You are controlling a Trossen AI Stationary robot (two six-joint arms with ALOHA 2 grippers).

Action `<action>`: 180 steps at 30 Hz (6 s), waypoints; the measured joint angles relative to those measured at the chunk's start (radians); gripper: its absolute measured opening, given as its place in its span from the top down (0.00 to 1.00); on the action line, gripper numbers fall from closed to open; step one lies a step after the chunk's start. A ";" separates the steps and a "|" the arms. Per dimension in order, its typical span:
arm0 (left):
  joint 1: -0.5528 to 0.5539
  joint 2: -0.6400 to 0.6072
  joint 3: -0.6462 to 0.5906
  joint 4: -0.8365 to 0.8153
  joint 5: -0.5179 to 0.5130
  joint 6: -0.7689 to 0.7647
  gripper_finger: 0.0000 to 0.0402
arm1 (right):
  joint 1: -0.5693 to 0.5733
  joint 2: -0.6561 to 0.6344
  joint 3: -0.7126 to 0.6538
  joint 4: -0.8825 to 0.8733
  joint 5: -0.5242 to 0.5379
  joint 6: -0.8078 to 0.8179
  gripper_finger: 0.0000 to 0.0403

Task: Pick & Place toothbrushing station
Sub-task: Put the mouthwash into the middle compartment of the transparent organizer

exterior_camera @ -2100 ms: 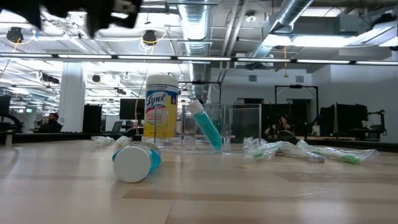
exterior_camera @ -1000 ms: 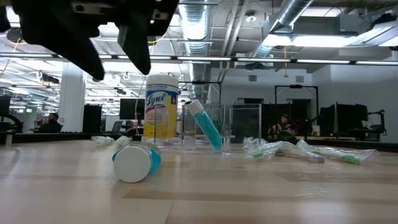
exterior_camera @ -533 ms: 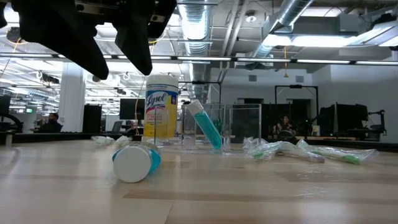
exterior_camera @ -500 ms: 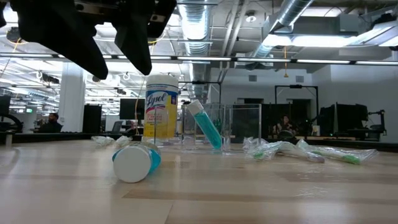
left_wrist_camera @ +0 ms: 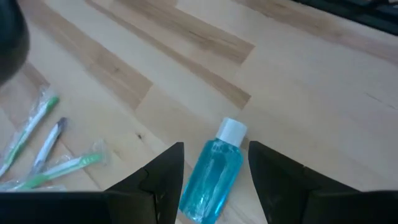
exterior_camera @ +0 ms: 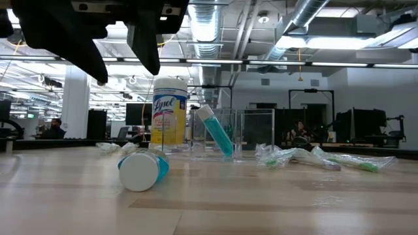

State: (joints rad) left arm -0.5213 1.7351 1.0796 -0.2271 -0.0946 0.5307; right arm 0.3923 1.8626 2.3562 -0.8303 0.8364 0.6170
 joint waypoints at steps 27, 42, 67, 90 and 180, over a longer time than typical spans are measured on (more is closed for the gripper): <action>0.026 0.106 0.059 0.071 0.063 0.067 0.57 | 0.000 0.000 -0.001 0.003 -0.001 0.001 0.28; 0.086 0.198 0.058 0.070 0.042 0.067 0.57 | 0.000 0.000 -0.001 0.010 -0.005 0.004 0.28; 0.104 0.256 0.147 0.068 0.121 0.003 0.57 | -0.009 -0.001 -0.001 0.012 -0.053 0.003 0.28; 0.114 0.284 0.148 0.065 0.157 -0.155 0.81 | -0.009 -0.001 -0.001 0.014 -0.055 -0.005 0.28; 0.691 0.273 -0.417 1.800 0.469 -0.692 0.81 | 0.087 -0.056 -0.024 0.151 0.080 -0.277 0.28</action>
State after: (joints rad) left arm 0.1695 2.0079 0.6624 1.5731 0.3743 -0.1612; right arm 0.4793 1.8069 2.3325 -0.6788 0.9165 0.3405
